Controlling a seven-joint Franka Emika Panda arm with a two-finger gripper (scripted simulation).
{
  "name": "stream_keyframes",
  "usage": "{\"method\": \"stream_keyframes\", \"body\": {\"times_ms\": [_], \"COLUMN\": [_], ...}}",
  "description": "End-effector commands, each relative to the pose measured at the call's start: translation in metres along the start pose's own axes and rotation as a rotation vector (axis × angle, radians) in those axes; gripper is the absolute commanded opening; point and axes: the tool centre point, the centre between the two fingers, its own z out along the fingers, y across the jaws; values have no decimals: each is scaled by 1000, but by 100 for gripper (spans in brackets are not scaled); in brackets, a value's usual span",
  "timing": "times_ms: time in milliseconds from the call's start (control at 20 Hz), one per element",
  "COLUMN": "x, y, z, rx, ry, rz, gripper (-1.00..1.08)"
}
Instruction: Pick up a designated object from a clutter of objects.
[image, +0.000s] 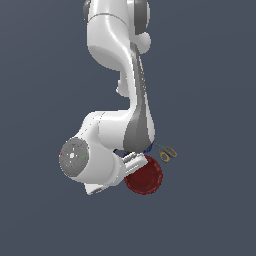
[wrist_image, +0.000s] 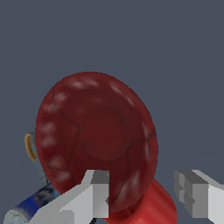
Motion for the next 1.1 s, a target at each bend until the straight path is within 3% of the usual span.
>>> {"method": "stream_keyframes", "body": {"times_ms": [0, 400, 1050], "x": [4, 9, 9], "y": [6, 17, 16], "z": [10, 27, 56], "rx": [22, 57, 58], "ry": [6, 17, 17], "rz": [-23, -56, -56], "gripper": [28, 28, 28]}}
